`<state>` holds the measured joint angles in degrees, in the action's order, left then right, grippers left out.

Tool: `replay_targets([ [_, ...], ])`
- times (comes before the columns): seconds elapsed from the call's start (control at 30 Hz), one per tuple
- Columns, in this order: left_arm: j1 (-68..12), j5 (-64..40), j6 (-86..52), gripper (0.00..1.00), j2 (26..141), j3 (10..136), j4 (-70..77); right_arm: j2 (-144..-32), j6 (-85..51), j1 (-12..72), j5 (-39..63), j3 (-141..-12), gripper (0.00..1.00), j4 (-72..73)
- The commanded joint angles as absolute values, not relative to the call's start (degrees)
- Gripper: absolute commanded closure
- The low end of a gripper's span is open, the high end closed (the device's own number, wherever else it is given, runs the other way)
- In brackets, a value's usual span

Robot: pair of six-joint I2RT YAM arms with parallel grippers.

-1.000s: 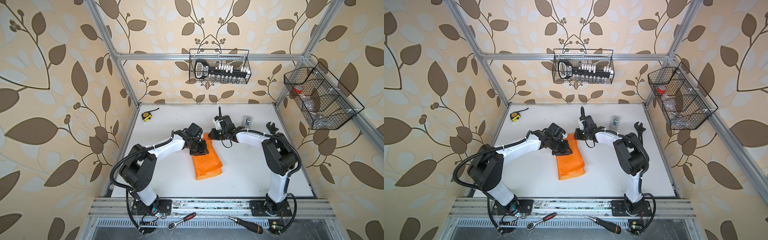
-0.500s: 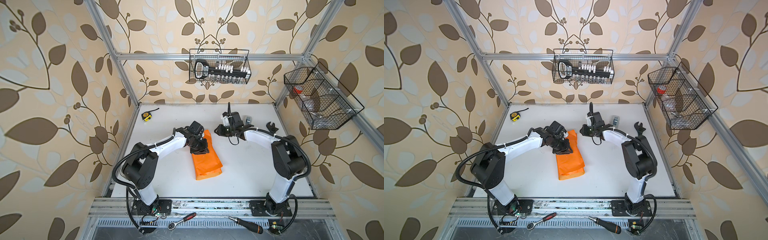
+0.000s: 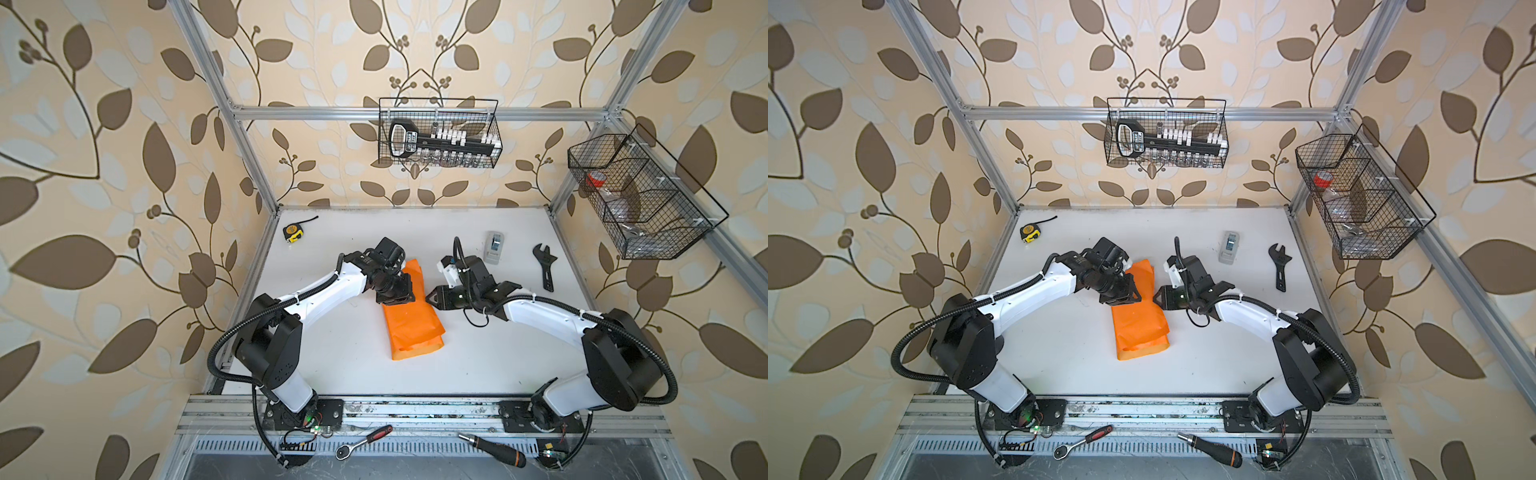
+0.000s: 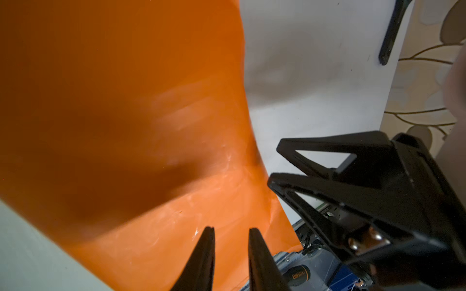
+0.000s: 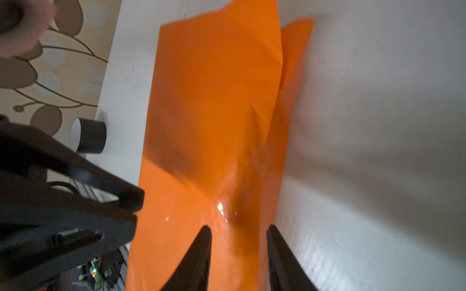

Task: Wrap a gift box in wrapping paper
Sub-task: Smooth out the wrapping paper on the gift box.

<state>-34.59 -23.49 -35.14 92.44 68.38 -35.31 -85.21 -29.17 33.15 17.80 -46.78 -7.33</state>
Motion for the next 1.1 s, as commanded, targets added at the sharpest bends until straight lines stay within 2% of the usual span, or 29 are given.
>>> replay_targets([
  [0.0,-35.22,-24.2,-36.41,0.73,92.19,66.96,-32.62,-82.89,-30.27,34.17,17.14,-43.4,0.61,-6.28],
  [0.23,-35.28,-25.65,-37.34,0.74,93.7,64.57,-29.72,-79.47,-32.42,35.89,17.06,-34.83,0.66,-3.24],
  [0.47,-35.32,-25.75,-37.55,0.74,94.04,63.94,-29.14,-72.31,-35.44,37.06,16.12,-26.21,0.66,-1.24],
  [0.77,-35.3,-25.51,-37.08,0.74,94.46,65.55,-30.34,-69.4,-36.34,37.1,13.36,-23.48,0.68,-3.51],
  [0.93,-35.33,-23.25,-35.11,0.72,92.06,70.4,-36.06,-61.71,-33.7,36.84,10.42,-27.19,0.55,-12.07],
  [1.07,-35.32,-20.01,-33.21,0.59,88.1,74.9,-42.97,-58.56,-31.13,36.07,11.79,-30.81,0.45,-15.81],
])
